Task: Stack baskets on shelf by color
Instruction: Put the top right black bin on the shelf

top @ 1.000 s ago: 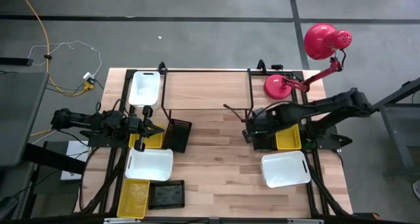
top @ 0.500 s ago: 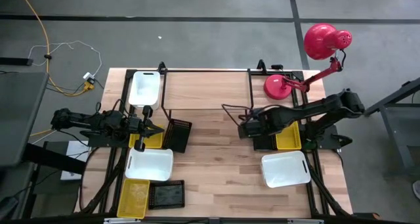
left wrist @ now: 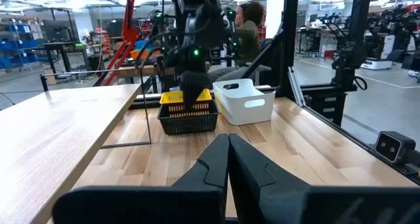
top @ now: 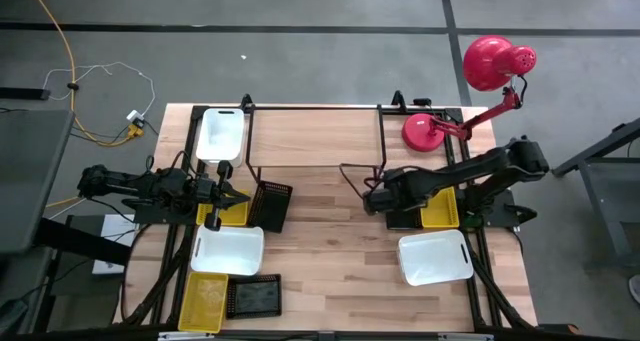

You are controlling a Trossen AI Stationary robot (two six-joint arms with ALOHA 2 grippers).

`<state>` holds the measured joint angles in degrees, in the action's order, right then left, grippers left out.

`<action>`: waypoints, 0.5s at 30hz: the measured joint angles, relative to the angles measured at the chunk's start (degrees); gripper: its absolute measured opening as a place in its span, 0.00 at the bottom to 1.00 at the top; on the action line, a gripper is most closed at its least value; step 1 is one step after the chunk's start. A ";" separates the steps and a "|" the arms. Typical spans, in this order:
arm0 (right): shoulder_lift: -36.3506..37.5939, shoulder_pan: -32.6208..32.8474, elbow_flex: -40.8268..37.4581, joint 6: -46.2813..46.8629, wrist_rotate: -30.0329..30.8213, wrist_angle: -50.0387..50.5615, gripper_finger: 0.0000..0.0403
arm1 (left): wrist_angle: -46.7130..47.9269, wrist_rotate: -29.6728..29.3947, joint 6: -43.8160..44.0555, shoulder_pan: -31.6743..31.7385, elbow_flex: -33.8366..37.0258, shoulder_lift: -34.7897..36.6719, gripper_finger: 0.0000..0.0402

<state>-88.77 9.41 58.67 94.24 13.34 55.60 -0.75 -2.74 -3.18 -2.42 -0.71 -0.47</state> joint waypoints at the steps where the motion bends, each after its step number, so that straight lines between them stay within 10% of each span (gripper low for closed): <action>1: -0.39 0.00 -0.57 -0.06 0.13 -1.28 0.43 | 0.00 -0.02 0.00 0.00 -0.02 0.00 0.00; 15: -2.62 -0.77 -10.26 -4.97 3.22 -11.11 0.28 | 0.00 0.00 0.00 0.00 0.00 0.01 0.00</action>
<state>-91.39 8.64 48.41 89.27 16.56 44.49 -0.75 -2.74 -3.18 -2.42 -0.71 -0.46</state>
